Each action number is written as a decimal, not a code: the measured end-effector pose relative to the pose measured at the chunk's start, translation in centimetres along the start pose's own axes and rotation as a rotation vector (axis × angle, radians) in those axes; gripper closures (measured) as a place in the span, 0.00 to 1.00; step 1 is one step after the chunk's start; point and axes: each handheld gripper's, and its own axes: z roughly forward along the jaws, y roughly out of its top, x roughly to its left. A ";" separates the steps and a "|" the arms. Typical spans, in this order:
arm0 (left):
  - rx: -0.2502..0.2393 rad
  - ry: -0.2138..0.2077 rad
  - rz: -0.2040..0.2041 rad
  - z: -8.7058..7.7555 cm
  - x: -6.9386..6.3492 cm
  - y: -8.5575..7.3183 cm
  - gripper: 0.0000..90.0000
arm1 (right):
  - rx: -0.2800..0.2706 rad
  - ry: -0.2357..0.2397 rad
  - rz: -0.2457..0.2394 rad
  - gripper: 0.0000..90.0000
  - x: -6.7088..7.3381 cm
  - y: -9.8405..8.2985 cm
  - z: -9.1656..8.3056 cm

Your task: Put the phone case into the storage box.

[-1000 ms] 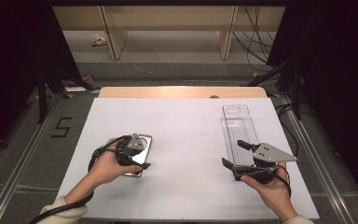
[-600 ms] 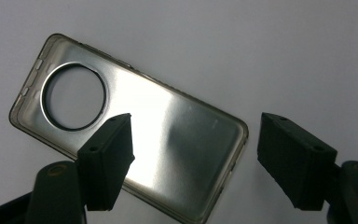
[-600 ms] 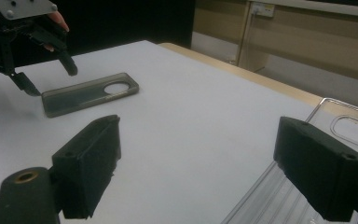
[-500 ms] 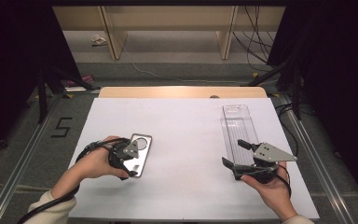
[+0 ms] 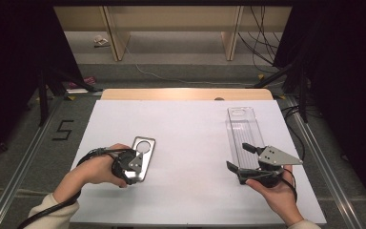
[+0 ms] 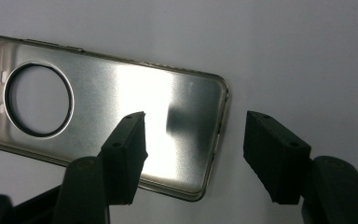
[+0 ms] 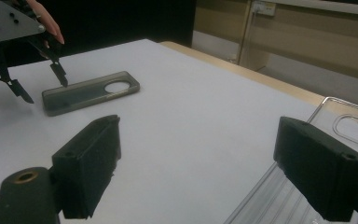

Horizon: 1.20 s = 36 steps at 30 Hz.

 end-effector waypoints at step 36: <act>0.077 -0.029 0.137 1.1 0.0 -0.5 0.56 | 0.001 0.004 0.000 0.18 0.0 -0.1 0.1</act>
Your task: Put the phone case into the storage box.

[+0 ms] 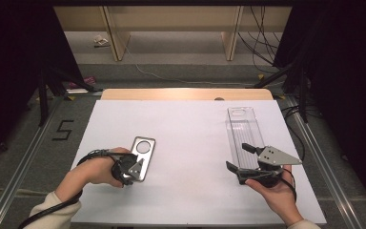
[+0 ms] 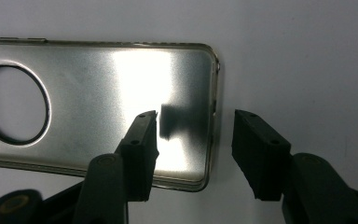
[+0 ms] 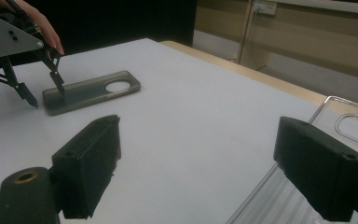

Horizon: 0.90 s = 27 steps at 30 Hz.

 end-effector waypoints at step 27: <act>0.026 -0.038 0.023 0.1 0.0 0.4 0.75 | 0.003 0.001 0.001 0.18 0.0 -0.1 0.1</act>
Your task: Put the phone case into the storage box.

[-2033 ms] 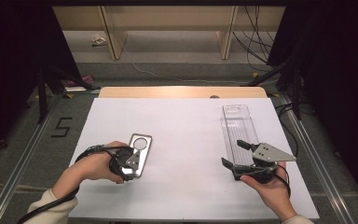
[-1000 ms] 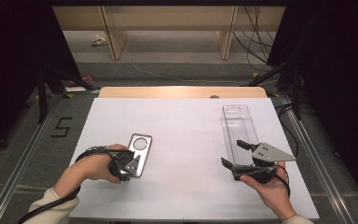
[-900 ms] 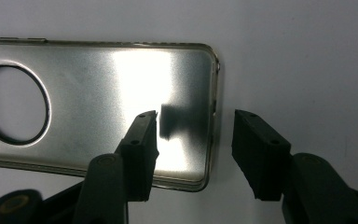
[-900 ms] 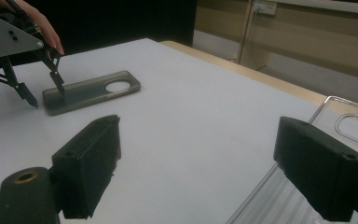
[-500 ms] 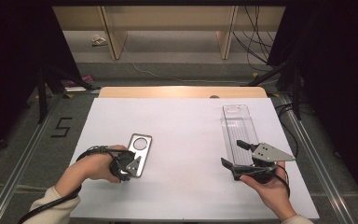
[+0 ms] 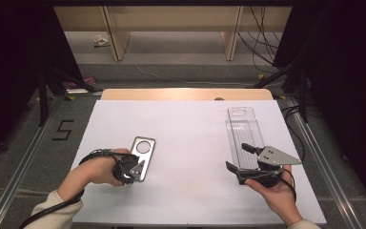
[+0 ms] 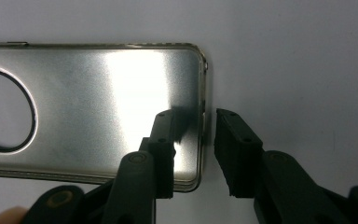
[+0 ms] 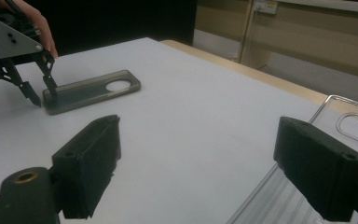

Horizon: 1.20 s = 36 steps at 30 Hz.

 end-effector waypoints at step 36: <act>0.007 -0.009 -0.004 0.2 0.0 0.3 0.91 | 0.006 0.005 0.006 0.18 0.0 -0.1 0.2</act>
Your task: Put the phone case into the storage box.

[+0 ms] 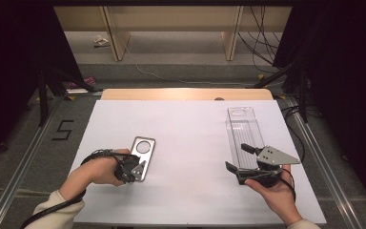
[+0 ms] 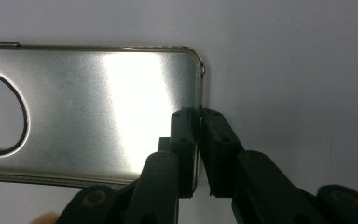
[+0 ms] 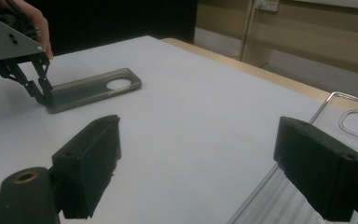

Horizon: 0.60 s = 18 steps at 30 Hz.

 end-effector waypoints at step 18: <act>0.004 0.005 -0.001 0.0 -0.1 0.2 0.96 | 0.003 0.002 0.000 0.18 0.0 0.0 0.0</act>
